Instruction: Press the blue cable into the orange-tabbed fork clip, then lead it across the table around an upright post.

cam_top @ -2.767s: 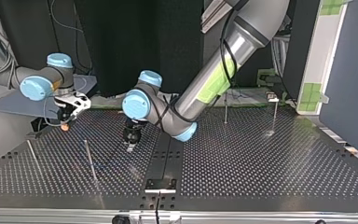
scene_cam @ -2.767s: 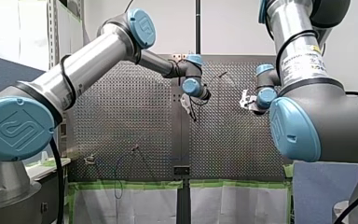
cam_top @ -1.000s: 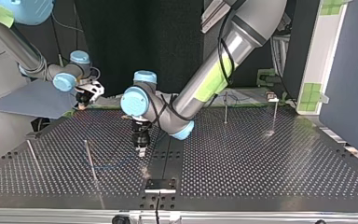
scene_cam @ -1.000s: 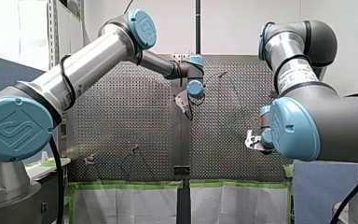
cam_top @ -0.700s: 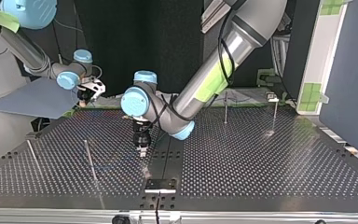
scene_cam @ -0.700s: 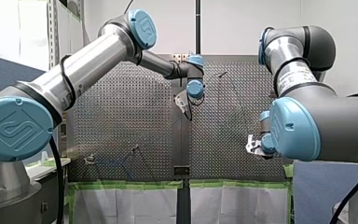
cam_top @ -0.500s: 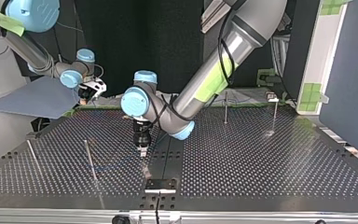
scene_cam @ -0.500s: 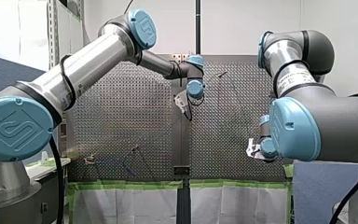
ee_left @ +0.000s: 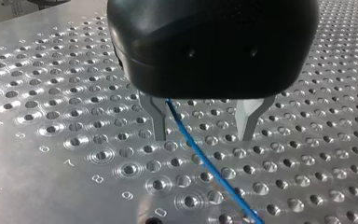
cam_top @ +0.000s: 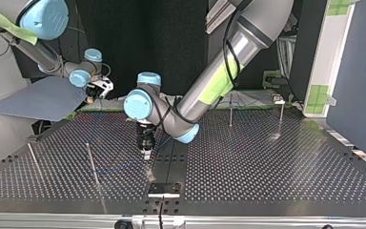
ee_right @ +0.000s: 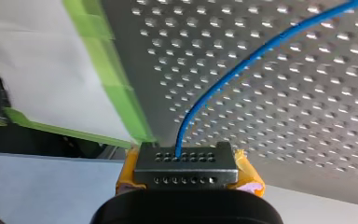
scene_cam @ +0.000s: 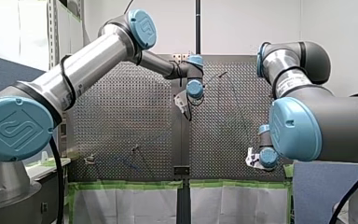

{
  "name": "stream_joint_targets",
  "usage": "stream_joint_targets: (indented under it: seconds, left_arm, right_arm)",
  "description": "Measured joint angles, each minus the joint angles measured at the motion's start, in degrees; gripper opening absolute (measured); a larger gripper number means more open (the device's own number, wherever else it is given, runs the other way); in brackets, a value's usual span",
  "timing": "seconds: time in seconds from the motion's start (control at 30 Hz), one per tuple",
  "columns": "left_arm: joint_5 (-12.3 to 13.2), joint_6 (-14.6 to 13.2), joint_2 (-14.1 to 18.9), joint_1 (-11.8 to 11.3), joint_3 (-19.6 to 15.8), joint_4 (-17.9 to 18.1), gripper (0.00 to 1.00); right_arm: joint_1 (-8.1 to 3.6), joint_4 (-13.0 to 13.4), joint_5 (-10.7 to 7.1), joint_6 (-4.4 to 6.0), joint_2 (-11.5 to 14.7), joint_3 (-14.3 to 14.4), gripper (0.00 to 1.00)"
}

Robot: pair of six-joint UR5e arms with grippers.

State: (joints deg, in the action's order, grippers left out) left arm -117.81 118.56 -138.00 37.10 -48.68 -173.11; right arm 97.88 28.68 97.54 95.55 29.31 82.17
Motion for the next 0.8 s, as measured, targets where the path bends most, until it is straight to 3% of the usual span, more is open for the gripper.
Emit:
stream_joint_targets:
  seconds: [0.17,0.37,0.57,0.8]
  left_arm:
    - [0.0,0.0,0.0,-0.1,0.0,-0.1,0.73]
    - [0.6,0.0,0.0,-0.1,0.0,-1.0,0.73]
    - [1.2,0.2,0.1,-0.1,0.0,-3.7,0.73]
    - [-0.4,0.3,0.2,0.3,0.0,-7.2,0.78]
  right_arm:
    - [0.09,0.1,0.03,-0.06,-1.9,-0.6,0.0]
    - [0.12,-0.1,-0.12,-0.16,-2.4,-1.0,0.0]
    - [0.15,-0.2,-0.25,-0.28,-2.5,-1.1,0.0]
    - [0.16,-0.9,-0.25,-0.42,-2.5,-1.1,0.0]
